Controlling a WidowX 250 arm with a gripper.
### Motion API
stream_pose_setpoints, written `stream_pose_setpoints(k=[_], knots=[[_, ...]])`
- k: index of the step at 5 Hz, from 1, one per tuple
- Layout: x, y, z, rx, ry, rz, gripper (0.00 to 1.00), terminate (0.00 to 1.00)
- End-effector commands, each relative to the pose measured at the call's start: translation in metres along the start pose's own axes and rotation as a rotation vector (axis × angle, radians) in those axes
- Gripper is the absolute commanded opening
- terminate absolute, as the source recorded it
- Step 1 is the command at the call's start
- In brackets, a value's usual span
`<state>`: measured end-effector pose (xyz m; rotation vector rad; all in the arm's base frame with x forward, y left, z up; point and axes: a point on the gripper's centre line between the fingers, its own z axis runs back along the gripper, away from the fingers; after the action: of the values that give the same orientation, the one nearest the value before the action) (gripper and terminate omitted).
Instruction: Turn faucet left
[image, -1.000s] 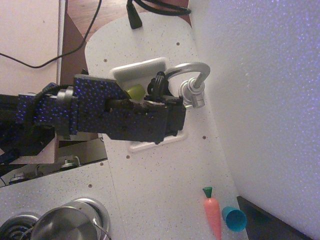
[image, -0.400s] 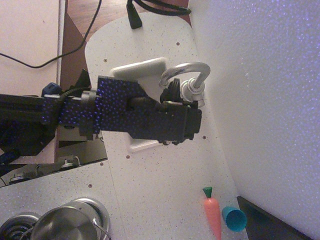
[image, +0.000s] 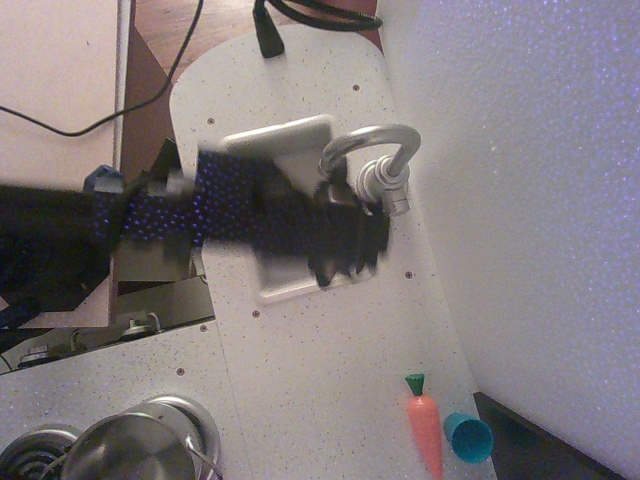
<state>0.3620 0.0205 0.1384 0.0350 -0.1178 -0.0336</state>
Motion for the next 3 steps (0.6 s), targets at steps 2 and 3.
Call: stream_pose_setpoints(k=[2,3], knots=[[0.033,0.090,0.006,-0.229,-0.253,0.167,1.00,0.00],[0.020,0.073,0.000,-0.202,-0.234,0.077,1.00,0.00]])
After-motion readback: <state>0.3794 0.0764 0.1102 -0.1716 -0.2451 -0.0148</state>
